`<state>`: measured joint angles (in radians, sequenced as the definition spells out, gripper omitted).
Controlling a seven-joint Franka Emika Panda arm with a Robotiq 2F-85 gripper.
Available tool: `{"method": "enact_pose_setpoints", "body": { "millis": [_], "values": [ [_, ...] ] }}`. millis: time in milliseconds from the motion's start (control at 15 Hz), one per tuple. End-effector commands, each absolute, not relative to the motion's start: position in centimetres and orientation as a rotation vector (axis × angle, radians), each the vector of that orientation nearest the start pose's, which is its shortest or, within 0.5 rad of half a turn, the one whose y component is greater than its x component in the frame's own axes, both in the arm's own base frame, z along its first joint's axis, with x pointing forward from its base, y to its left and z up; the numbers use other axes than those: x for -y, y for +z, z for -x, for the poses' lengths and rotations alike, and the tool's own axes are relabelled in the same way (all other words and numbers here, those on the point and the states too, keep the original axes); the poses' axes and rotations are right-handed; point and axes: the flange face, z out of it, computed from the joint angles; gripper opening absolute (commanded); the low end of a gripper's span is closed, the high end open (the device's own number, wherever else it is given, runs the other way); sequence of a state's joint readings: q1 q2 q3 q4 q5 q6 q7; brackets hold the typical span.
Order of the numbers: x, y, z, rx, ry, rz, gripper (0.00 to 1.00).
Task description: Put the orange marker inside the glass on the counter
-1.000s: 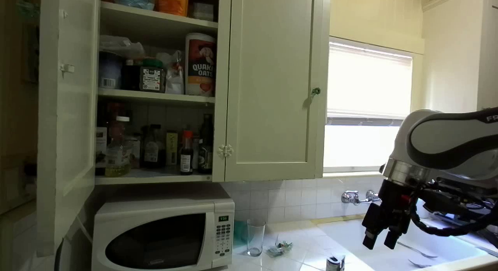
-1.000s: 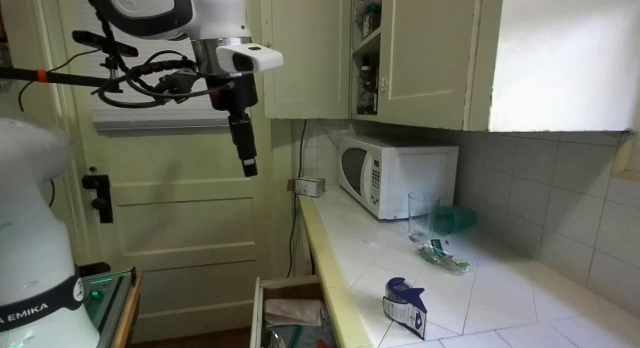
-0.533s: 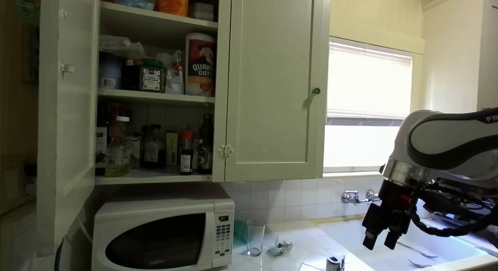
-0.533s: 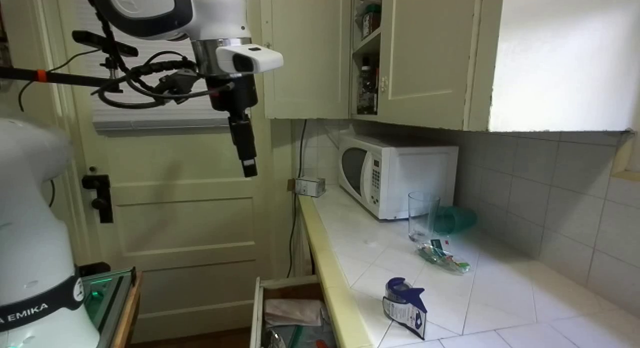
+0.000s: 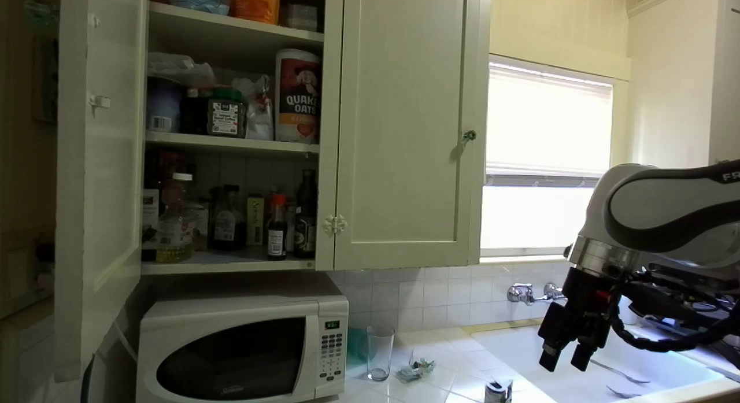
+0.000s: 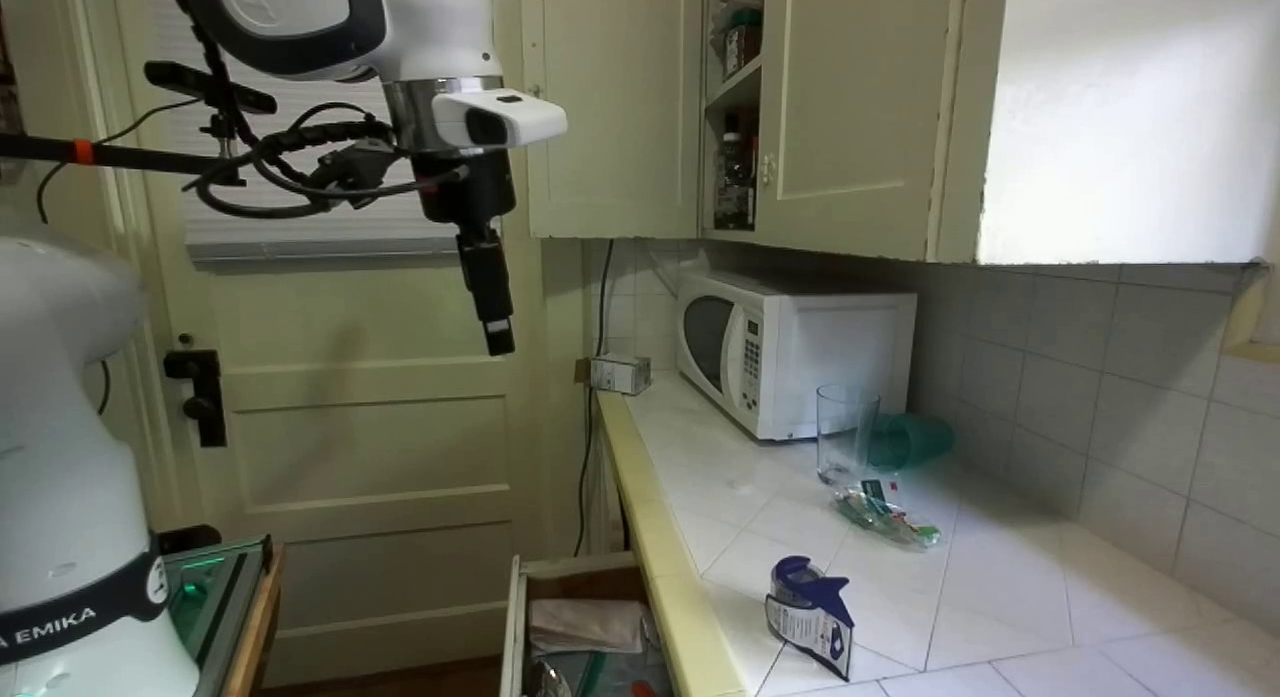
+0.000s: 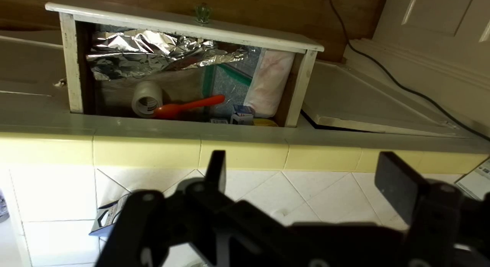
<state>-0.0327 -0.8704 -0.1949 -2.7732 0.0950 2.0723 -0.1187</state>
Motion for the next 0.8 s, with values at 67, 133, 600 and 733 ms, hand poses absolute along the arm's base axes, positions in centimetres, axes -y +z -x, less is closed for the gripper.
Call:
{"method": "enact_pose_setpoints", "body": {
  "millis": [67, 133, 600, 733],
  "values": [
    [6.3, 45.9, -30.2, -0.134, -0.275, 2.915, 1.00],
    [6.3, 45.9, -30.2, -0.134, -0.275, 2.915, 1.00],
    [7.2, 44.9, -30.8, -0.202, -0.244, 2.892, 1.00],
    [7.9, 43.2, -30.9, -0.255, -0.141, 2.883, 1.00]
  ]
}}
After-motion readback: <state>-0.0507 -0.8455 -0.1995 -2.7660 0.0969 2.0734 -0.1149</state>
